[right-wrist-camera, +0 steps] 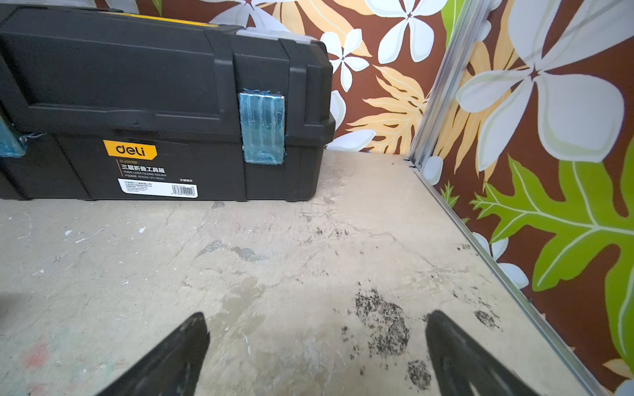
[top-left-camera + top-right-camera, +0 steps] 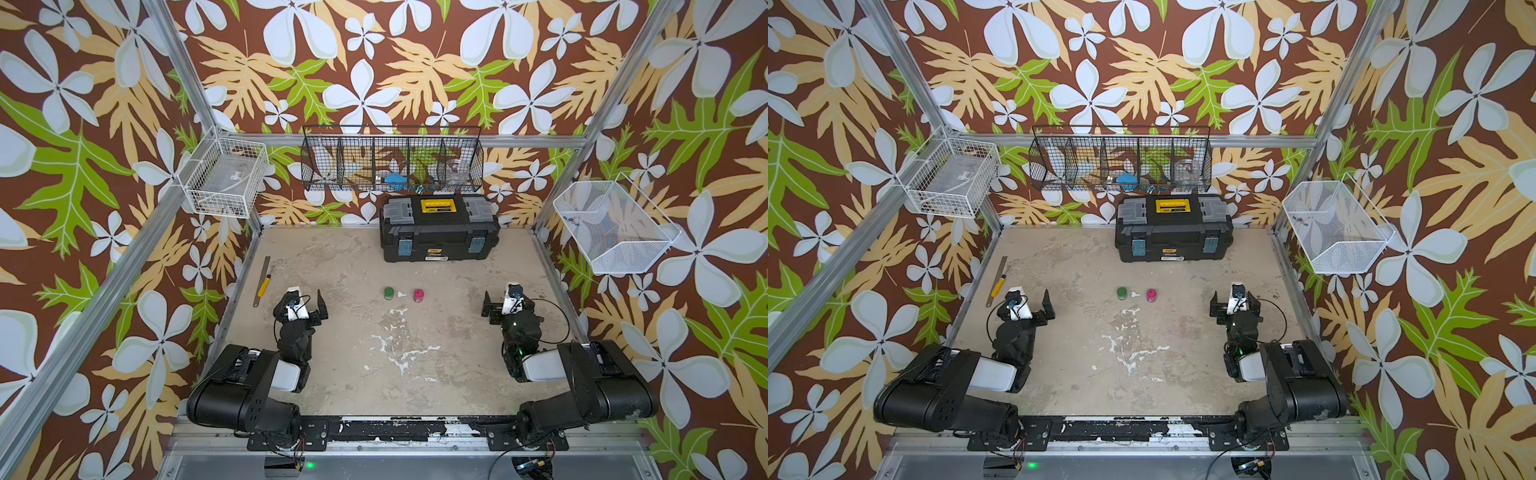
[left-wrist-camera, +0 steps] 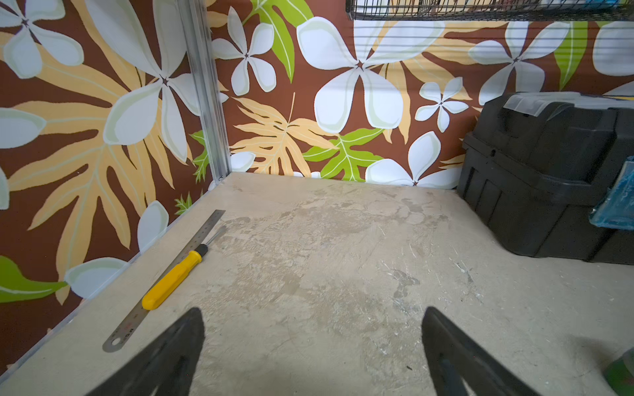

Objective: Close the paint jar lid
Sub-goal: Reset both arms

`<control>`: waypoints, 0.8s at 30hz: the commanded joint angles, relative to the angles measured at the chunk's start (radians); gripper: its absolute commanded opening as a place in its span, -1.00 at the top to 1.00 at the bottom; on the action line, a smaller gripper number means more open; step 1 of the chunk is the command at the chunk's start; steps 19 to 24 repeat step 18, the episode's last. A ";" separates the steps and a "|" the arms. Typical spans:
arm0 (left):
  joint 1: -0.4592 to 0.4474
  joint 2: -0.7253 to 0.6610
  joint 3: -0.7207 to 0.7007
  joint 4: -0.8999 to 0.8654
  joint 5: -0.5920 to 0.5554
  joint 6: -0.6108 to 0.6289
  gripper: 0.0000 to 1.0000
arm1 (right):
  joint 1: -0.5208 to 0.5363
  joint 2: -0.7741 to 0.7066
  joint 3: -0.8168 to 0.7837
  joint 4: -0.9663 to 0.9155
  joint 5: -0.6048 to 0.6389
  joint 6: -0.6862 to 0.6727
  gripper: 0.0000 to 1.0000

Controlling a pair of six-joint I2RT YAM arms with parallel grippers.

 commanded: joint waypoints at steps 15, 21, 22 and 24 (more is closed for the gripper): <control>0.006 0.002 0.015 -0.023 0.008 -0.013 -0.99 | 0.000 -0.005 0.007 0.020 -0.024 0.008 -0.99; 0.006 -0.001 0.001 0.001 -0.002 -0.019 -0.99 | 0.000 -0.006 0.007 0.019 -0.024 0.008 -0.99; 0.006 -0.001 0.001 0.001 -0.002 -0.019 -0.99 | 0.000 -0.006 0.007 0.019 -0.024 0.008 -0.99; 0.006 -0.001 0.001 0.001 -0.002 -0.019 -0.99 | 0.000 -0.006 0.007 0.019 -0.024 0.008 -0.99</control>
